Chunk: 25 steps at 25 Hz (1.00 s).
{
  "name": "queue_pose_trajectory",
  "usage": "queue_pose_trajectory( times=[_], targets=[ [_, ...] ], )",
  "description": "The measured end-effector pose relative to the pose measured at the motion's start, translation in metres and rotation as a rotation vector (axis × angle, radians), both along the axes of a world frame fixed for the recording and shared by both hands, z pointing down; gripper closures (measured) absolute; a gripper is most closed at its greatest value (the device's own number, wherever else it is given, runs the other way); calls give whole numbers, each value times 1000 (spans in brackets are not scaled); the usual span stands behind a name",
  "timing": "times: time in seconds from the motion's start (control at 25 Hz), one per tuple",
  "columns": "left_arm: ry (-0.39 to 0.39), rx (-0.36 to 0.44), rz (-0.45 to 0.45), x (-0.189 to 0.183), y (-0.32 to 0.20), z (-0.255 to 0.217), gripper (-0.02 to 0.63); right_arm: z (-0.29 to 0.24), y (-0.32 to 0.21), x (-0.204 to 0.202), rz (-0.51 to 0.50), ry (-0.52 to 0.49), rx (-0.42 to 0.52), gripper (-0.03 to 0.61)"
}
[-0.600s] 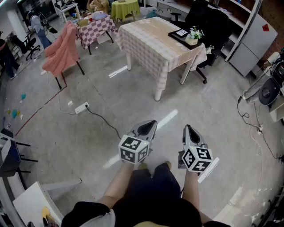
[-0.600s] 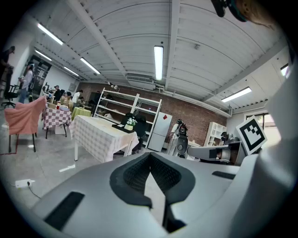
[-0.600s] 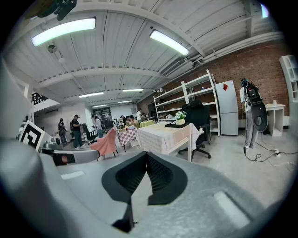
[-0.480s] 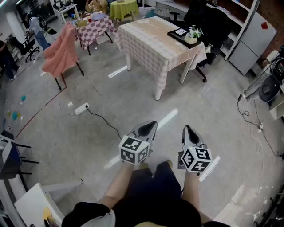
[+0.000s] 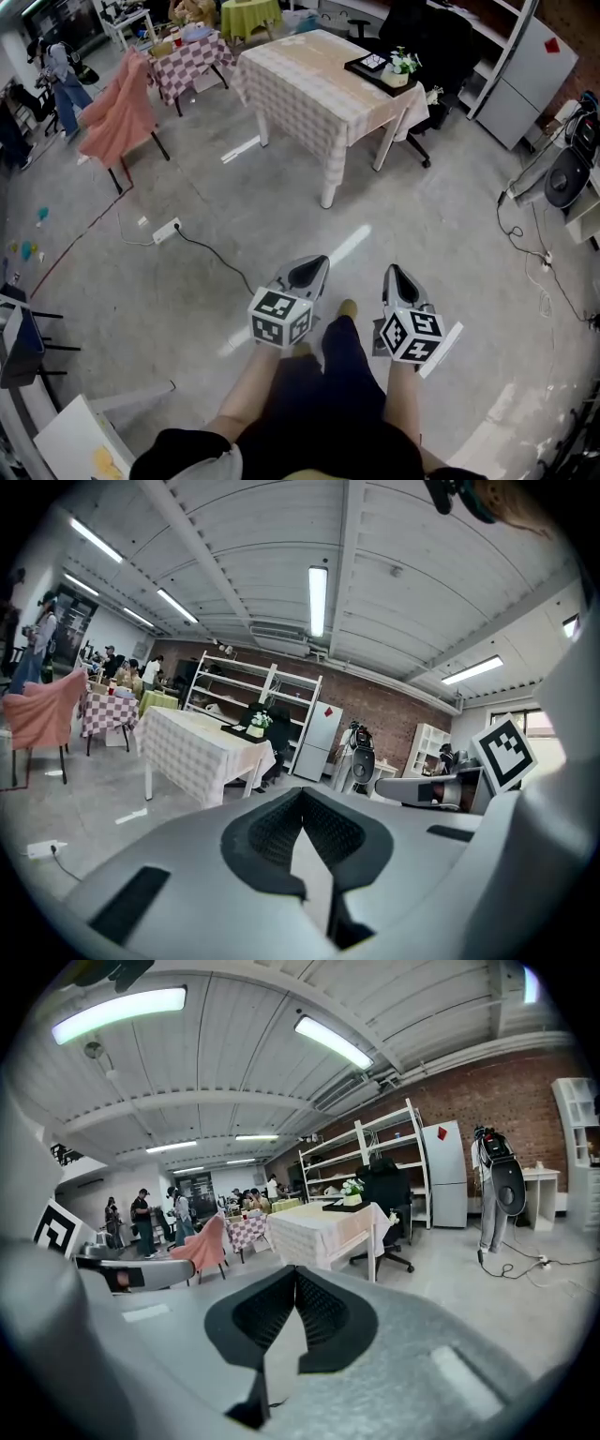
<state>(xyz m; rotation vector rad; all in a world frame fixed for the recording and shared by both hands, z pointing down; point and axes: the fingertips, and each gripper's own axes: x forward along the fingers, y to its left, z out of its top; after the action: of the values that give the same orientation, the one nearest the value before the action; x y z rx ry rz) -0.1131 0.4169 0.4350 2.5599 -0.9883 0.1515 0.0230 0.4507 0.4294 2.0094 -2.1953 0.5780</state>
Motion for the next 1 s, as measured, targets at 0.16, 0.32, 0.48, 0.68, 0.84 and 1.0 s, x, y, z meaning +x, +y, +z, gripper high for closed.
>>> queue_pose_trajectory(
  times=[0.16,0.32,0.48,0.68,0.84,1.0],
  targets=[
    [-3,-1,-23,5,-16,2,604,2,-22,5,-20,-1,1,574],
    [-17,0,-40,15,-42,1,604,2,-53,13,-47,-5,3,574],
    [-25,10,-53,28,-72,-6,604,-1,-86,24,-73,-7,-1,574],
    [-34,24,-61,49,-111,-12,604,-8,-128,42,-96,-8,13,574],
    [-34,28,-66,66,-141,-11,604,-8,-158,58,-109,-2,16,574],
    [-41,28,-64,85,-165,-8,604,-5,-182,75,-119,-1,12,574]
  ],
)
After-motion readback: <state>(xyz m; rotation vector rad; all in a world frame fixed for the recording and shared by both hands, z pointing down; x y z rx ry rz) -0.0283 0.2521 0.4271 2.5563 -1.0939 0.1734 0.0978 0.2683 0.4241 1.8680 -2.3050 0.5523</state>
